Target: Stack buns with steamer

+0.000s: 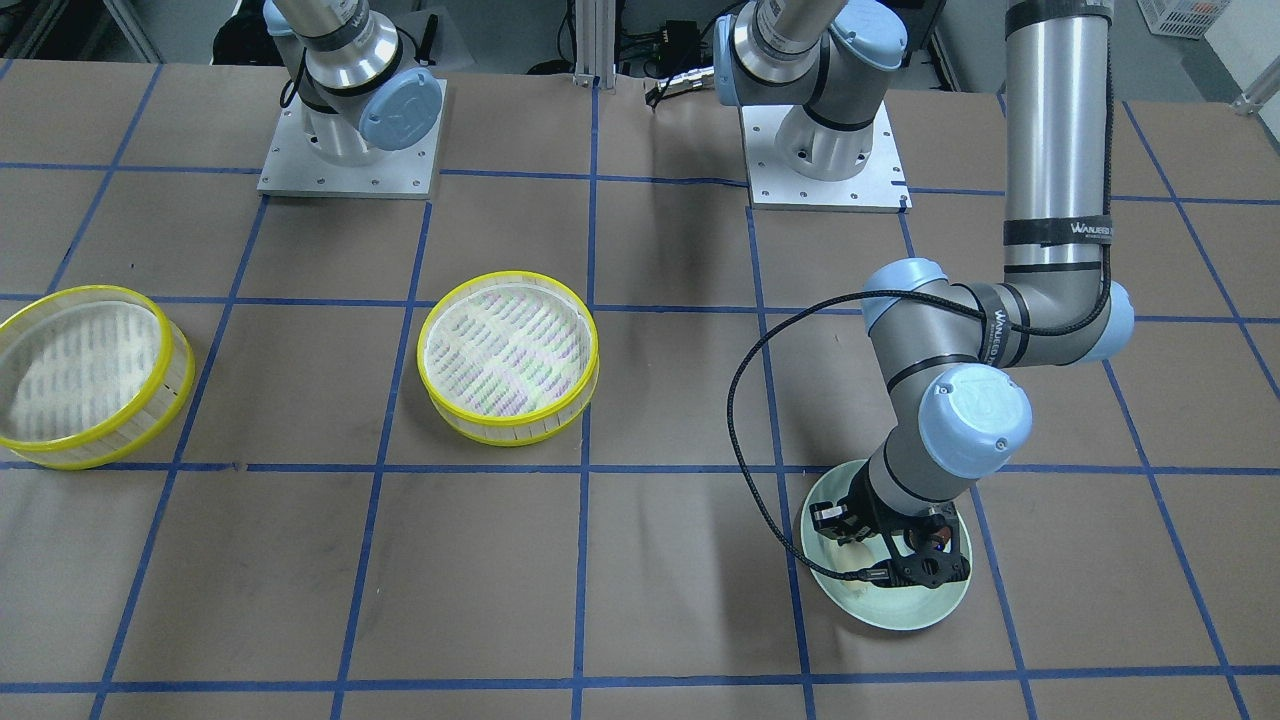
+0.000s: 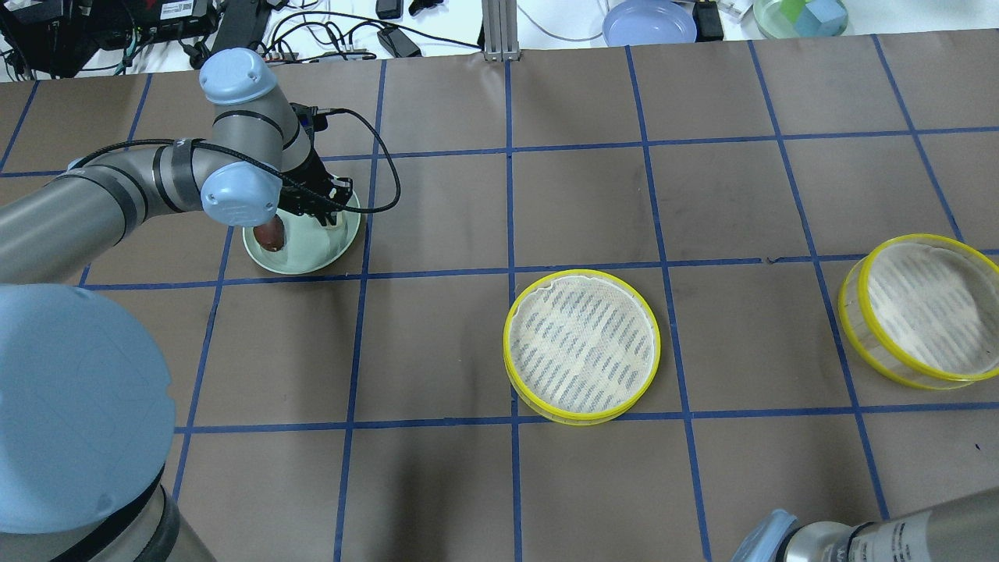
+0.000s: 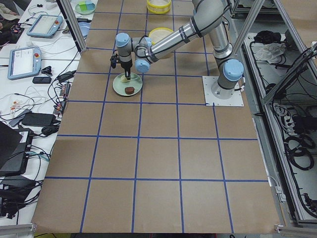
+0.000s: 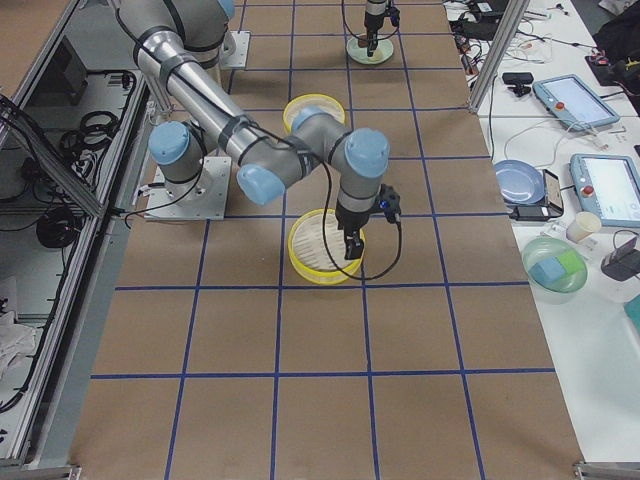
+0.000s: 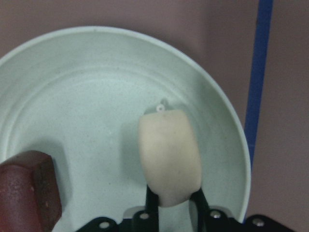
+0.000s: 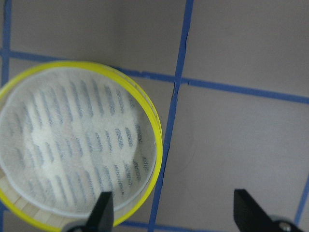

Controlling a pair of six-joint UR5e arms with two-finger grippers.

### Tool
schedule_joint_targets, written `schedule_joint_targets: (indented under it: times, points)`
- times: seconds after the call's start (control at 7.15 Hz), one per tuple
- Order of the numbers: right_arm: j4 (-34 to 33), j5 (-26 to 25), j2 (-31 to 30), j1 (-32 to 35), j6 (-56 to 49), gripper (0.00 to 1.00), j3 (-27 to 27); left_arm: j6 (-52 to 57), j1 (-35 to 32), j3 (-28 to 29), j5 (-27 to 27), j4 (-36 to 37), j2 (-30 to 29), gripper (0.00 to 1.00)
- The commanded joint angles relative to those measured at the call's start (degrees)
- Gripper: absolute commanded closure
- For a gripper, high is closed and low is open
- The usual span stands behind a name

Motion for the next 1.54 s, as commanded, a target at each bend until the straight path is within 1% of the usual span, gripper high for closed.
schedule_joint_targets:
  times: [0.0,0.14,0.28,0.42,0.56,0.7,0.84,0.98,1.12,1.26,1.4]
  points:
    - [-6.39,1.89,3.95,-4.18,-4.92,0.11,7.84,-0.69,0.1,1.12,0.14,-2.16,3.39,1.0]
    - [-7.79,1.62,6.05,-4.18,-4.92,0.28,8.21,-1.65,-0.43,1.12,0.14,-4.62,5.41,1.0]
    - [-9.37,-0.91,6.94,-4.18,-4.84,0.64,8.21,-7.05,-1.3,1.12,-0.29,-7.95,8.04,1.0]
    - [-10.34,-1.45,7.39,-4.1,-4.57,0.89,8.3,-9.81,-4.27,1.12,-0.38,-11.98,10.85,1.0]
    - [-10.79,-1.46,7.65,-4.18,-4.4,1.0,8.21,-15.05,-8.91,1.12,-0.3,-12.81,12.71,1.0]
    - [-10.79,-1.46,7.39,-3.92,-4.22,1.0,8.04,-18.59,-13.48,1.12,-0.64,-13.42,13.86,1.0]
    - [-10.45,-1.55,6.87,-3.74,-2.48,1.0,7.86,-21.49,-17.88,1.03,-3.26,-14.73,14.91,1.0]
    - [-10.09,-1.46,5.3,-3.66,-1.77,1.0,7.6,-26.74,-22.71,0.86,-4.68,-15.18,15.62,1.0]
    - [-8.7,-1.37,2.24,-3.05,-0.63,1.0,6.73,-30.54,-27.71,0.33,-6.43,-15.19,14.93,1.0]
    - [-3.29,-1.63,-0.84,-0.43,0.6,1.0,3.93,-31.79,-31.59,-0.02,-7.49,-15.36,14.23,1.0]
    - [3.12,-2.33,-3.31,2.73,4.18,1.0,-0.18,-32.07,-32.85,-1.5,-12.29,-15.28,14.22,1.0]
